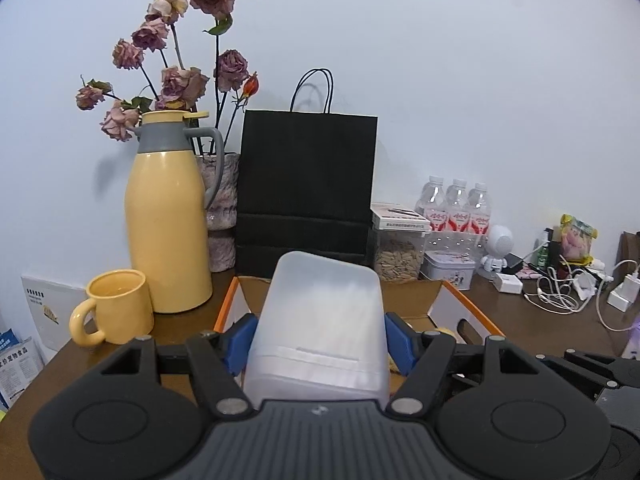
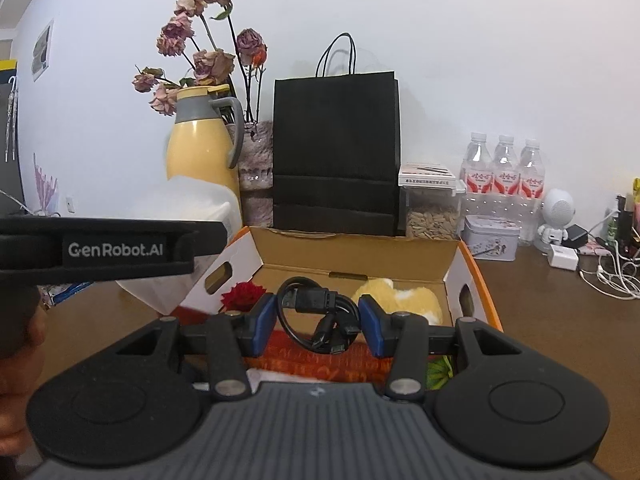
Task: Organize objects
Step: 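Carry container and cable into the red box and open both tools, then withdraw both tools from the red box back over the table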
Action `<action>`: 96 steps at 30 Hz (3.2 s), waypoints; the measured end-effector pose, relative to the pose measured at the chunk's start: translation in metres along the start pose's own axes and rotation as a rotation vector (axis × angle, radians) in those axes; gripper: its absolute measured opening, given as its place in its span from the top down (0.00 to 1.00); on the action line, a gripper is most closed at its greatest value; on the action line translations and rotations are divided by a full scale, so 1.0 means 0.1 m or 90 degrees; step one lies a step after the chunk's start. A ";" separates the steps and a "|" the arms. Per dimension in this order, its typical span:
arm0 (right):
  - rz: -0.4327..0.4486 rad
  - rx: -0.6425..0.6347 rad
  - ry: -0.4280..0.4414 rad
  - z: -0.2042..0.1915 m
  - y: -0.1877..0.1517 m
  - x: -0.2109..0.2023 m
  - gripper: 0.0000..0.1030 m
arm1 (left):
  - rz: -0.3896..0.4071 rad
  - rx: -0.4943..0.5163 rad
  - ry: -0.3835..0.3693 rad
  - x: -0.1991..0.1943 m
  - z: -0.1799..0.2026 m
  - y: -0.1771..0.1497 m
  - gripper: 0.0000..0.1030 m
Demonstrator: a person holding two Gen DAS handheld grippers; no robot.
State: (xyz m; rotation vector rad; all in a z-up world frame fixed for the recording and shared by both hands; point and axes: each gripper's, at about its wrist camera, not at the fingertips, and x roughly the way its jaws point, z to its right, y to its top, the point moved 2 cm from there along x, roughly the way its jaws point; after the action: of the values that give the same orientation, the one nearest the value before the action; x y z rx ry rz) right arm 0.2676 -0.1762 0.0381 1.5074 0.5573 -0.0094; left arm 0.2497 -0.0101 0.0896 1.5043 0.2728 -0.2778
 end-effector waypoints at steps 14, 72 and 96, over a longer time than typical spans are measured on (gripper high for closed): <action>-0.018 -0.003 -0.011 0.18 0.21 0.77 0.55 | -0.025 -0.038 0.032 0.79 -0.14 0.21 0.35; -0.030 0.019 -0.043 0.33 0.19 0.81 0.00 | -0.072 -0.027 0.027 0.92 -0.24 0.16 0.00; -0.035 0.016 -0.056 0.21 -0.08 -0.07 0.00 | -0.052 -0.008 0.010 -0.10 -0.23 -0.15 0.00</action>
State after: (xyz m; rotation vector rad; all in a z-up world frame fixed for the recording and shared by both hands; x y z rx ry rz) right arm 0.2660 -0.1991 0.0318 1.5088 0.5292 -0.1249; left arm 0.2346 0.0121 0.0780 1.4849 0.3495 -0.3285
